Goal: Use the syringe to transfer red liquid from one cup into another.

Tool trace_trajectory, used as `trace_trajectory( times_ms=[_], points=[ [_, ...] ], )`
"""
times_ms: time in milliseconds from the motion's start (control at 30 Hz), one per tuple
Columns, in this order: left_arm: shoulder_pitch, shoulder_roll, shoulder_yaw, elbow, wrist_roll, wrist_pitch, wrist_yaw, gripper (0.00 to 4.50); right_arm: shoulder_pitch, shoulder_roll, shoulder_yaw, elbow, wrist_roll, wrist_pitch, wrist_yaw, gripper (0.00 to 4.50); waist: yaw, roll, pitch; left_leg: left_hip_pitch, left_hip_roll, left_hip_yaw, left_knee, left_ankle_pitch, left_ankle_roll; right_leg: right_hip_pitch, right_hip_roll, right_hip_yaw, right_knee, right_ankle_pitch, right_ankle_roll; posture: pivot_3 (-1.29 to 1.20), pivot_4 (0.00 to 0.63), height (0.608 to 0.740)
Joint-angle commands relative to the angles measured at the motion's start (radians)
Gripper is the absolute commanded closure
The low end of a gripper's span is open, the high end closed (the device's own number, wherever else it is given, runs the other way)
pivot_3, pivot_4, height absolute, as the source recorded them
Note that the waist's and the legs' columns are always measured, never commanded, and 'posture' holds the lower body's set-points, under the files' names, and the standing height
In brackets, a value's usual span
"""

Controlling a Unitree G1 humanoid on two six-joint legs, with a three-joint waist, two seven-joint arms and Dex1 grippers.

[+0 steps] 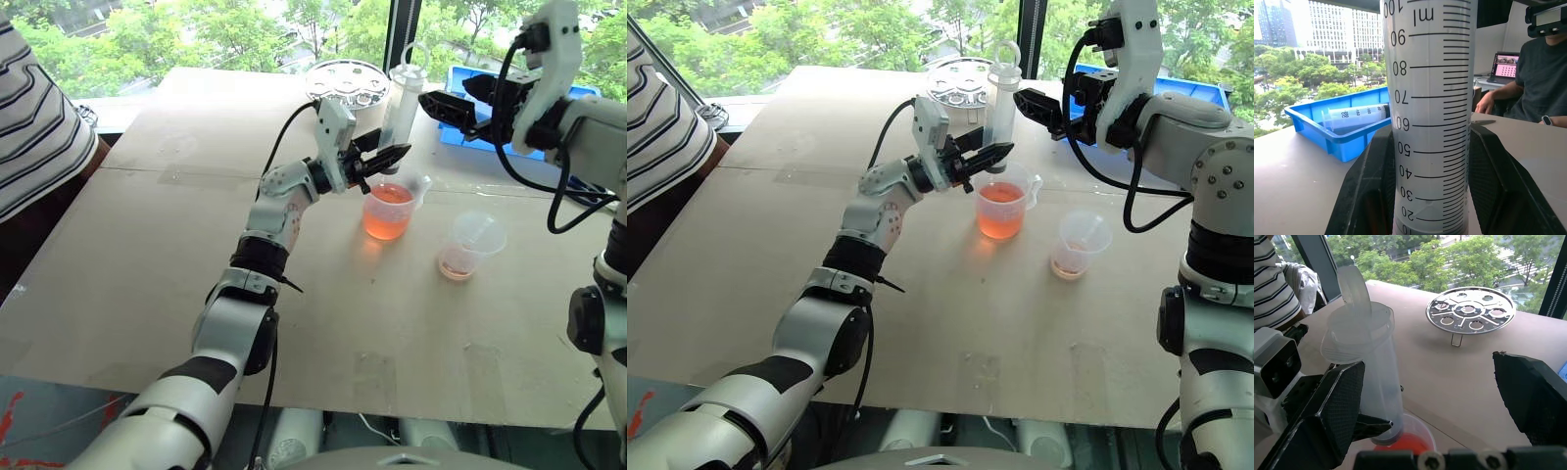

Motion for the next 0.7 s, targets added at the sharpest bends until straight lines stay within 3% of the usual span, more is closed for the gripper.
trace_trajectory(
  times_ms=[33,267,700],
  points=[
    [0.008,-0.02,-0.025,-0.03,0.036,0.019,-0.011,3.1,-0.023,-0.094,-0.059,-0.085,0.075,0.023,0.134,0.0,0.005,0.0,0.0,0.0,0.0,0.0,0.0,0.0,0.0,0.0,0.0,0.0,0.0,0.0,0.0,0.0,0.15,0.74],
    [-0.001,-0.026,0.0,-0.07,0.021,0.088,-0.007,3.1,0.077,-0.218,-0.095,-0.121,0.103,0.019,0.27,0.0,-0.002,0.0,0.0,0.0,0.0,0.0,0.0,-0.001,0.001,0.001,0.0,-0.001,-0.002,0.0,0.0,0.0,0.15,0.74],
    [0.044,-0.025,-0.025,-0.113,0.054,0.165,-0.004,3.1,0.008,-0.112,-0.075,-0.058,0.036,-0.031,0.202,0.0,-0.001,0.001,0.0,0.003,0.001,0.001,0.001,-0.001,0.001,0.0,0.0,0.002,0.005,0.0,0.0,0.0,0.15,0.74]
  ],
)
